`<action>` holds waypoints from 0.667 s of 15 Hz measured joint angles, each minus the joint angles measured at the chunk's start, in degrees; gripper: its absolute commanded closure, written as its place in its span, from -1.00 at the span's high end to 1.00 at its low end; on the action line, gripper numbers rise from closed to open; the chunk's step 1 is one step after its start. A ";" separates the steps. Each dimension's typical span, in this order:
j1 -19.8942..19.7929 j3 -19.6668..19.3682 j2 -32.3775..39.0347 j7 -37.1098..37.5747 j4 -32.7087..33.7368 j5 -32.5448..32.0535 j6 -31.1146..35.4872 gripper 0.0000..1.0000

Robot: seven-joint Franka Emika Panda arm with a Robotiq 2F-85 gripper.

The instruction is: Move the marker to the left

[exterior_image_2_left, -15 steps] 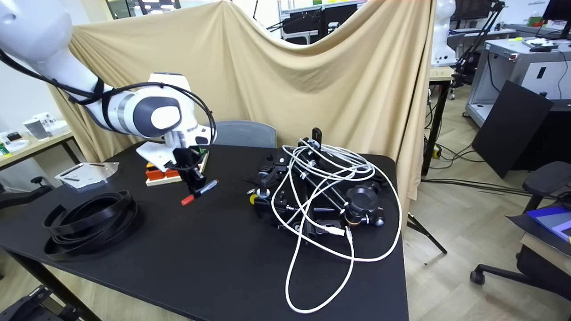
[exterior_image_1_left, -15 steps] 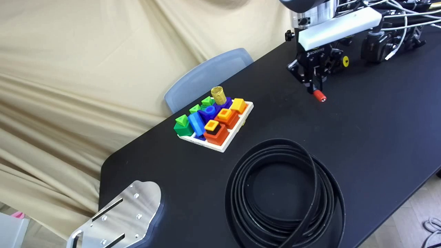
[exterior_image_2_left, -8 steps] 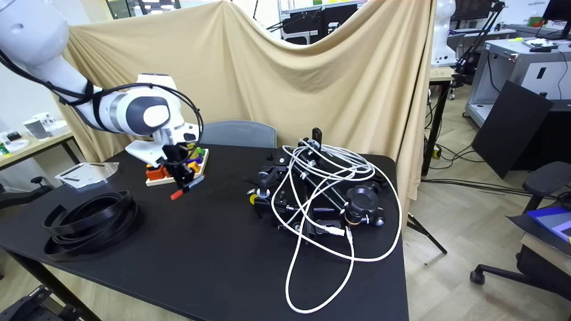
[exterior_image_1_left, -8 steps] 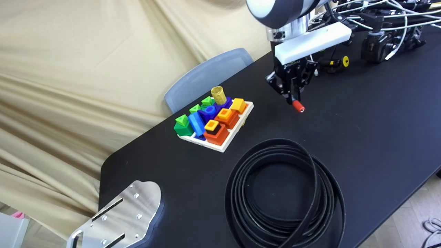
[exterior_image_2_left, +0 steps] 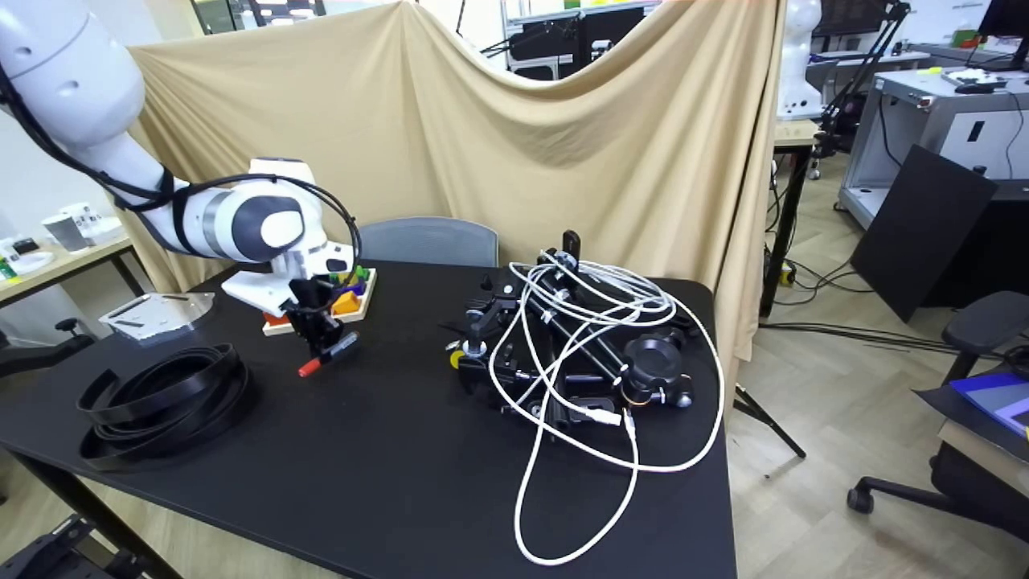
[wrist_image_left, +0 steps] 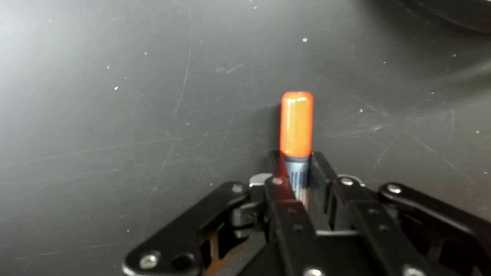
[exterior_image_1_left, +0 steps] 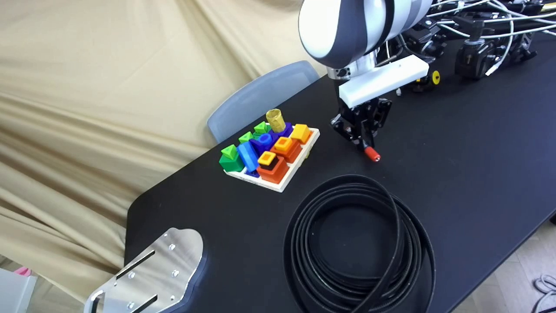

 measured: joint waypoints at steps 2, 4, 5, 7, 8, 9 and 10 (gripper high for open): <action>-0.40 -0.77 1.37 -0.74 0.90 -0.30 -0.13 -0.90; -0.95 -1.20 2.02 -1.59 1.84 -0.35 -0.57 -0.07; -1.16 -1.37 2.24 -1.84 2.23 -0.35 -0.88 0.03; -1.50 -1.54 2.65 -2.33 2.83 -0.37 -1.18 0.31; -1.58 -1.57 2.80 -2.51 3.02 -0.38 -1.18 0.43; -1.61 -1.57 2.86 -2.62 3.12 -0.40 -1.18 0.58; -1.61 -1.57 2.86 -2.67 3.18 -0.43 -1.18 0.71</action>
